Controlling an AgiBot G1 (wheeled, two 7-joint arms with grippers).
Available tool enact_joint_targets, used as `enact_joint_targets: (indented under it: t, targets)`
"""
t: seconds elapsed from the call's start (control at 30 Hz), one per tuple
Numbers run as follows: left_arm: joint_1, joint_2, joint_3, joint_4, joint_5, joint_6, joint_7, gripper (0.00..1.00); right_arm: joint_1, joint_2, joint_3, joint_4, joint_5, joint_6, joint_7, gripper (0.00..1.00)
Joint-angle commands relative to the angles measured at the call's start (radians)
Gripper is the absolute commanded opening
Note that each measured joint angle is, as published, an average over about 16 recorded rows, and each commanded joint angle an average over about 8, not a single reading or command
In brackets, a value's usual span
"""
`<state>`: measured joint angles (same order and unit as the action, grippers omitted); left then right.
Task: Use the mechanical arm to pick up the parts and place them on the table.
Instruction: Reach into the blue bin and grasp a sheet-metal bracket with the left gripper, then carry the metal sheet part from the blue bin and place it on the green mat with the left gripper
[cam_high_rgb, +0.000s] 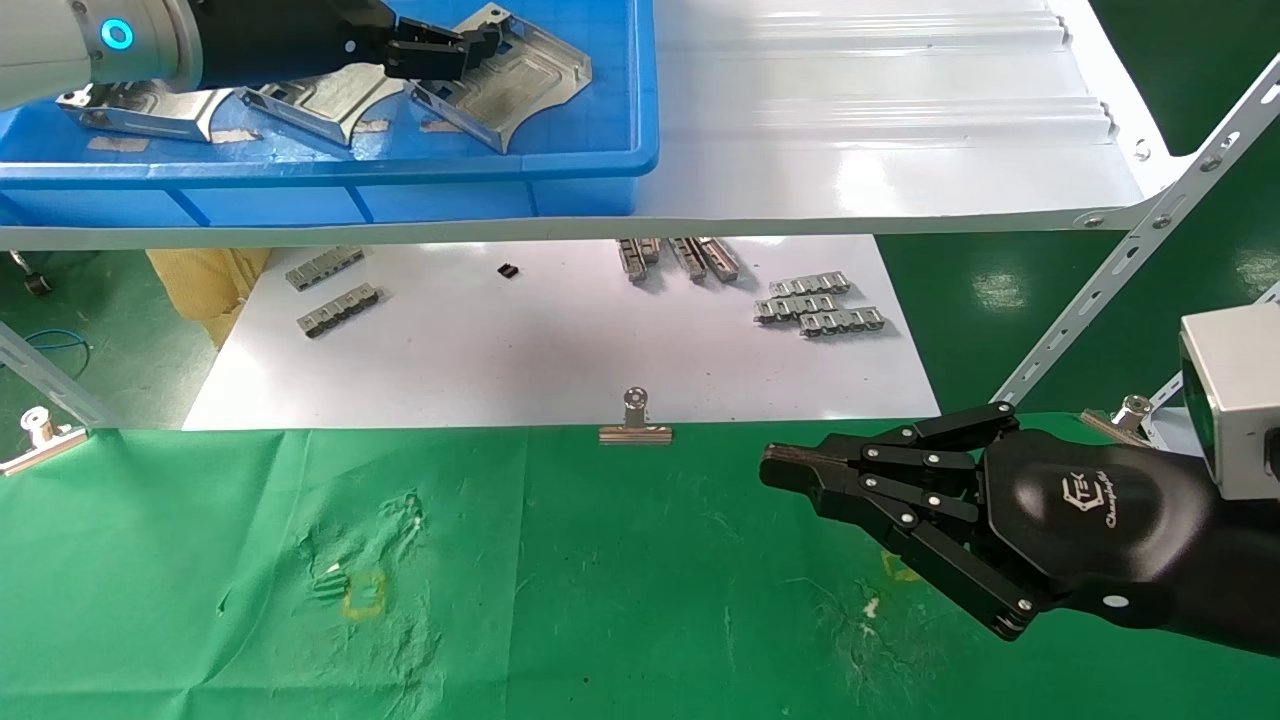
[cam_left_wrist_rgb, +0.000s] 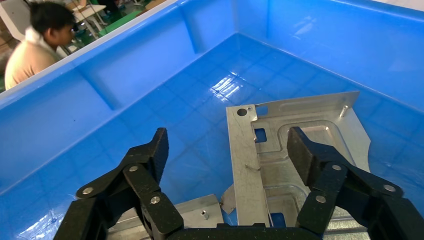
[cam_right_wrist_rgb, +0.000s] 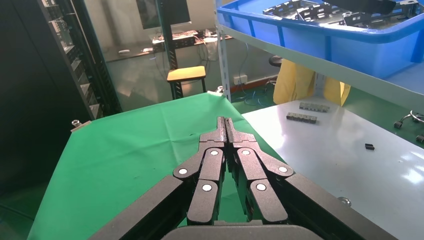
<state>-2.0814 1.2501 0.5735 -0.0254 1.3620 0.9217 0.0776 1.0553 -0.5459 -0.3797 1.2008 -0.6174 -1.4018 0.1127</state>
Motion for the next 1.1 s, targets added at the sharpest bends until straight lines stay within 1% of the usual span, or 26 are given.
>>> enact_joint_targets:
  t: [0.03, 0.33, 1.1]
  targets:
    - [-0.001, 0.004, 0.001, 0.004, 0.001, -0.005, 0.003, 0.00, 0.000, 0.000, 0.000, 0.000, 0.000, 0.000, 0.000, 0.00]
    - [0.004, 0.017, 0.003, 0.018, 0.004, -0.027, 0.007, 0.00, 0.000, 0.000, 0.000, 0.000, 0.000, 0.000, 0.000, 0.00]
    - [0.007, 0.015, -0.001, 0.025, -0.002, -0.015, -0.005, 0.00, 0.000, 0.000, 0.000, 0.000, 0.000, 0.000, 0.000, 0.00]
